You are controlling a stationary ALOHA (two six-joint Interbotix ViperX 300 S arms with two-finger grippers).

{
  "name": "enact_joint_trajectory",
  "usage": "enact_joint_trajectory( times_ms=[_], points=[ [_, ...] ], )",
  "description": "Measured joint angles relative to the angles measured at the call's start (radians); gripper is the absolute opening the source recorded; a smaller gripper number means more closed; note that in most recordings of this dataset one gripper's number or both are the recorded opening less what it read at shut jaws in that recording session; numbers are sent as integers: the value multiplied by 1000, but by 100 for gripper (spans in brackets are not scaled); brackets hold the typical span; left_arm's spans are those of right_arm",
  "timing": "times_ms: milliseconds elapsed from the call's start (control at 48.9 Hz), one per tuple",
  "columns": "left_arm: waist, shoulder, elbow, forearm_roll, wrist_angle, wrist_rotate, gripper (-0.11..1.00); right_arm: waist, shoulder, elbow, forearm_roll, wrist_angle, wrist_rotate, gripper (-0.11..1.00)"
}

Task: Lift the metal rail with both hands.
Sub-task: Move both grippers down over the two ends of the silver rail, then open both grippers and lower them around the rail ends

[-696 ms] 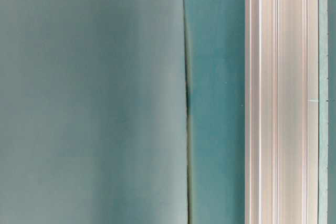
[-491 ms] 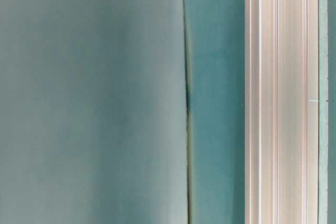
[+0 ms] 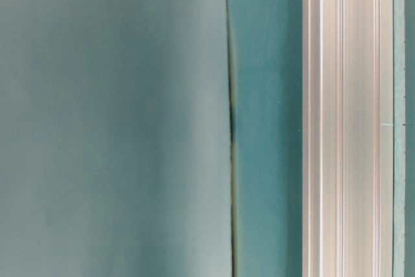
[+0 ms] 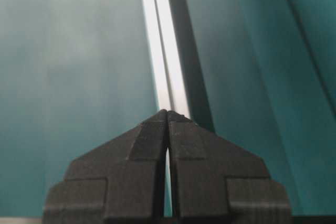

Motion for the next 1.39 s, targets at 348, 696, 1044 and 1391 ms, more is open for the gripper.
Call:
enact_joint_trajectory(
  times_ms=[348, 696, 1044, 1391],
  points=[
    [15, 259, -153, 2, 207, -11, -1, -2, 302, -216, -8, 290, -2, 0],
    [25, 482, -316, 6, 437, 14, -1, -2, 494, -385, -21, 554, -83, 0],
    [32, 594, -379, 8, 569, 110, -1, -6, 541, -374, -21, 525, -156, 0],
    [32, 597, -382, 9, 571, 115, 1, -25, 540, -342, -35, 477, -161, 0]
  ],
)
